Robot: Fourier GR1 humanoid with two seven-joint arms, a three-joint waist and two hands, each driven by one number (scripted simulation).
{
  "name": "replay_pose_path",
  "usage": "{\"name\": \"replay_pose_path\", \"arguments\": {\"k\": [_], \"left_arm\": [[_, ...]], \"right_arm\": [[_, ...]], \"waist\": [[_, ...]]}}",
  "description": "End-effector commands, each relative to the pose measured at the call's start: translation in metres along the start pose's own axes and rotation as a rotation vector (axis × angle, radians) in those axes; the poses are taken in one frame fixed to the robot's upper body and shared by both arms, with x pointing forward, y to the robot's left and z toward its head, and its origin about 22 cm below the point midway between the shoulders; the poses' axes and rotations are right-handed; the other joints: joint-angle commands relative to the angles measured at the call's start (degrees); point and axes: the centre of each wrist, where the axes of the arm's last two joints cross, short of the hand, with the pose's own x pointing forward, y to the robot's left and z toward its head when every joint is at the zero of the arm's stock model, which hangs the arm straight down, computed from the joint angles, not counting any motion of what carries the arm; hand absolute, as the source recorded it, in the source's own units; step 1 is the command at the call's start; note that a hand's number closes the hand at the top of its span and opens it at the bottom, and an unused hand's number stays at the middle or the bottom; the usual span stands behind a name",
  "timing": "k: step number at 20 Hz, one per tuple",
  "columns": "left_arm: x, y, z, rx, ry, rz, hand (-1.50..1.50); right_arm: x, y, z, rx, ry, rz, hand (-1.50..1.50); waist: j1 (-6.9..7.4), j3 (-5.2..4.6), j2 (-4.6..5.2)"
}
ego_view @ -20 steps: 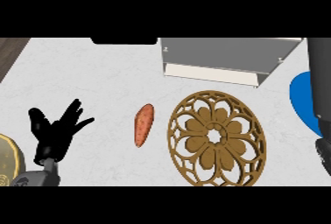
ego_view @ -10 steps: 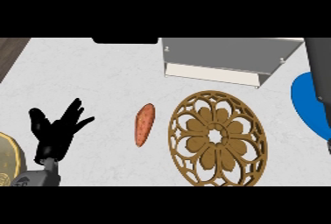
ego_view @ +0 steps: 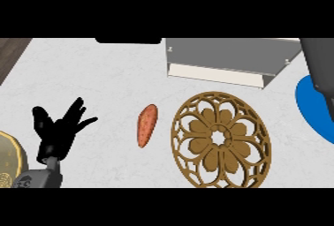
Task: Pick the cupcake from the placemat and place it in the tiered shelf
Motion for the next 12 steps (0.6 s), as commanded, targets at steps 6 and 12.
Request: {"name": "replay_pose_path", "arguments": {"k": [6,12], "left_arm": [[-0.018,-0.009,-0.001,-0.030,0.060,-0.008,0.00],[-0.026,0.002,0.003,-0.002,0.062,0.005,0.00]], "right_arm": [[-0.016,0.003,-0.019,-0.004,-0.049,-0.044,1.50],[-0.004,0.007,-0.014,0.026,-0.060,0.063,1.50]], "waist": [[0.38,-0.40,0.51],[-0.58,-0.41,0.01]]}}
